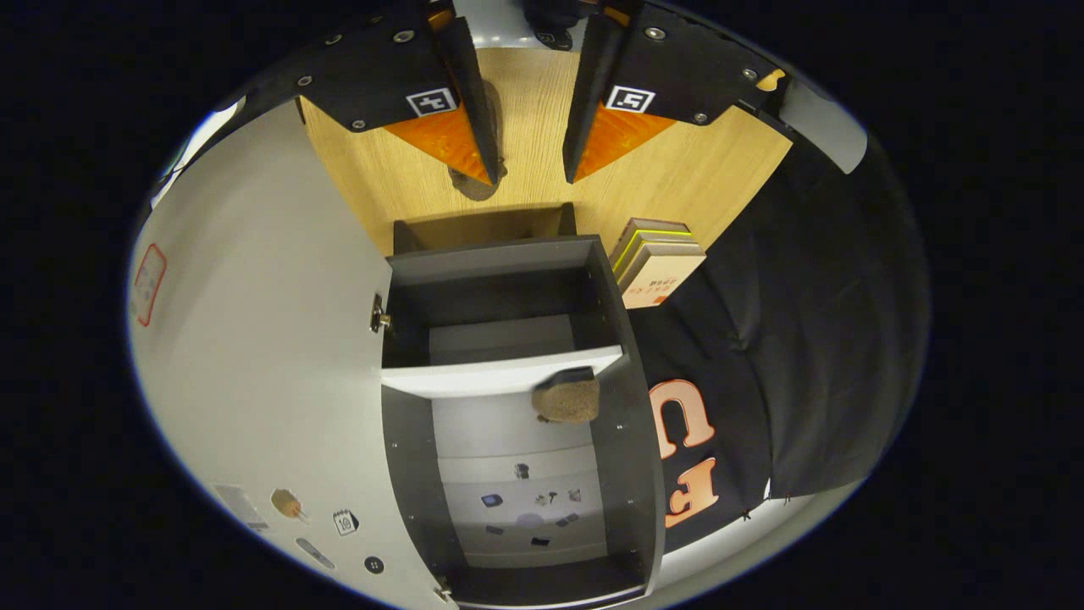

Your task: Open the shoe cabinet door, grab the shoes and put them into the shoe cabinet, then close the shoe cabinet door.

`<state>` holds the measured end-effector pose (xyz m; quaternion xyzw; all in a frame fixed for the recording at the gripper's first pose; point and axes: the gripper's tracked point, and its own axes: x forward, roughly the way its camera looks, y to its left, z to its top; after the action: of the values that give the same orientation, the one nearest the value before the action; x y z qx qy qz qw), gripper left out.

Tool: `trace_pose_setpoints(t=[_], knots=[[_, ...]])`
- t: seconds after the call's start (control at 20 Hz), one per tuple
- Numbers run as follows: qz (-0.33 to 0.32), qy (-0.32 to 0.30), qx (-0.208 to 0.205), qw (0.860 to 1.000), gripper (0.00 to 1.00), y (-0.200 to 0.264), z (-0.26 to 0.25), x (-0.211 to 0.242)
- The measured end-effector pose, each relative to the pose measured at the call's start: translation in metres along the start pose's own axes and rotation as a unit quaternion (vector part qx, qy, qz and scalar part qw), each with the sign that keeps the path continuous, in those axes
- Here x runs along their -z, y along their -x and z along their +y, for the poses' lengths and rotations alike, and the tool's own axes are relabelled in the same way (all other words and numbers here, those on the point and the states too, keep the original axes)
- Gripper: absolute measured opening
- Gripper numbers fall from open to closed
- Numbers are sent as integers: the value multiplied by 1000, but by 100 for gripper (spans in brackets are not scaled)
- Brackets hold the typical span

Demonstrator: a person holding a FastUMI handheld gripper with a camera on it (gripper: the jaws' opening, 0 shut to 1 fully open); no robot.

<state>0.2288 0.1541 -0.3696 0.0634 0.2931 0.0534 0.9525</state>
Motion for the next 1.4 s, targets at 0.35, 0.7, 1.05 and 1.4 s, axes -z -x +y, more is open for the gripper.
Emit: trace_pose_setpoints(t=[0.35, 0.7, 1.05, 1.4], knots=[[77, 13, 18, 997, 49, -73, -17, 69], [131, 0, 36, 991, 36, -132, -41, 117], [153, -1, 29, 988, 28, -173, -40, 133], [166, 5, 38, 985, 9, -195, -40, 138]])
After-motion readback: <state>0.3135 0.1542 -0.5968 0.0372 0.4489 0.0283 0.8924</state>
